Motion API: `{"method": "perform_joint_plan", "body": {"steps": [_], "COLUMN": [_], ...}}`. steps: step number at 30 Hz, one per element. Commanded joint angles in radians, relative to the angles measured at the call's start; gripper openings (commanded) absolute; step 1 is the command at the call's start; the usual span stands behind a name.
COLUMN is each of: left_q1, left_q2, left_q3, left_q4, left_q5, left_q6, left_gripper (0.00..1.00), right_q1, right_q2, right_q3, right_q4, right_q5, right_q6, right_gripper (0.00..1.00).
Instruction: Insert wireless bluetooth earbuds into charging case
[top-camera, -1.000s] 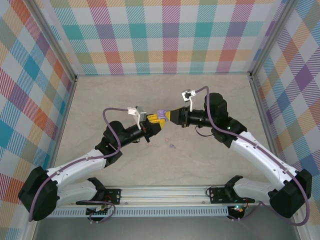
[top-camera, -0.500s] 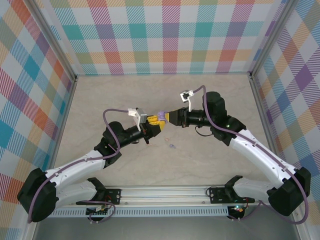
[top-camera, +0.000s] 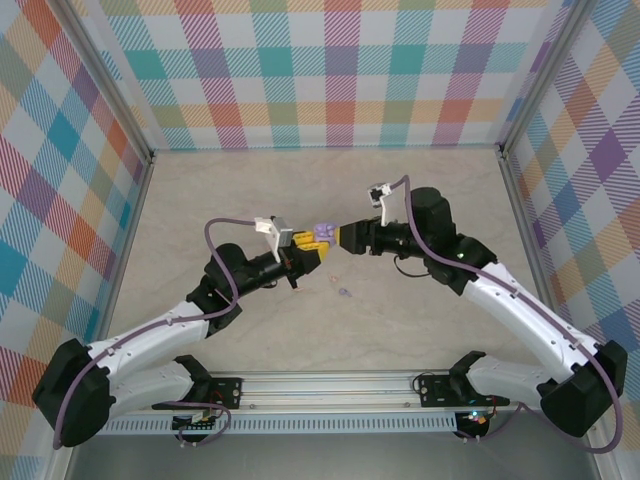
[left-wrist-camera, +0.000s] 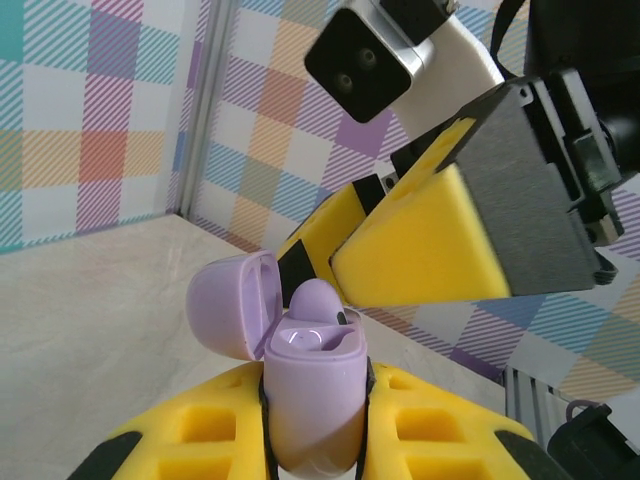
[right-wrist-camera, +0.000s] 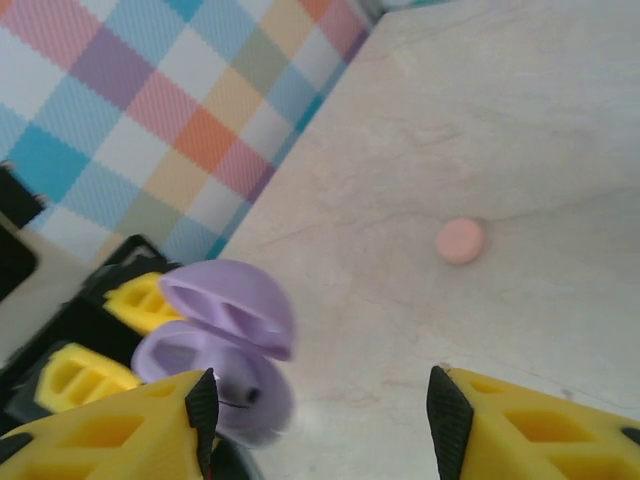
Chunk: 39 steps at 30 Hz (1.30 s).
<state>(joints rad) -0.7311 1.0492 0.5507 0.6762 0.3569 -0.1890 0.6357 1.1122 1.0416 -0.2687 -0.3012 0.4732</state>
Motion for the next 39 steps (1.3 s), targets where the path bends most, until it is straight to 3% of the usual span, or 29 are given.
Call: {"method": "perform_joint_plan", "body": {"steps": [1,6,17,21,29,39], "left_q1": [-0.014,-0.013,-0.015,-0.015,-0.015,-0.014], "left_q2": [-0.031,-0.069,-0.172,-0.189,-0.201,-0.21], "left_q3": [-0.002,0.014,0.038,0.039,0.038,0.04], "left_q4": [-0.017,-0.086,-0.236,-0.261,-0.269,-0.276], "left_q5": [-0.019,-0.022,-0.077,-0.091,-0.108,-0.109], "left_q6": [0.029,0.043,0.083,0.092,0.091,0.087], "left_gripper": [0.13,0.13,0.13,0.13,0.13,0.13], "right_q1": [-0.004,-0.025,-0.028,-0.008,0.056,0.115], "right_q2": [-0.011,0.1,0.337,0.427,0.534,0.647], "right_q3": [0.032,0.062,-0.018,-0.02,0.012,0.081], "right_q4": [-0.146,-0.307,-0.305,-0.3,-0.33,-0.387], "right_q5": [0.232,0.3,0.077,0.002,0.075,0.23], "right_q6": [-0.012,-0.03,-0.078,-0.121,-0.192,-0.197], "right_gripper": [0.6,0.59,0.46,0.48,0.48,0.4]}}
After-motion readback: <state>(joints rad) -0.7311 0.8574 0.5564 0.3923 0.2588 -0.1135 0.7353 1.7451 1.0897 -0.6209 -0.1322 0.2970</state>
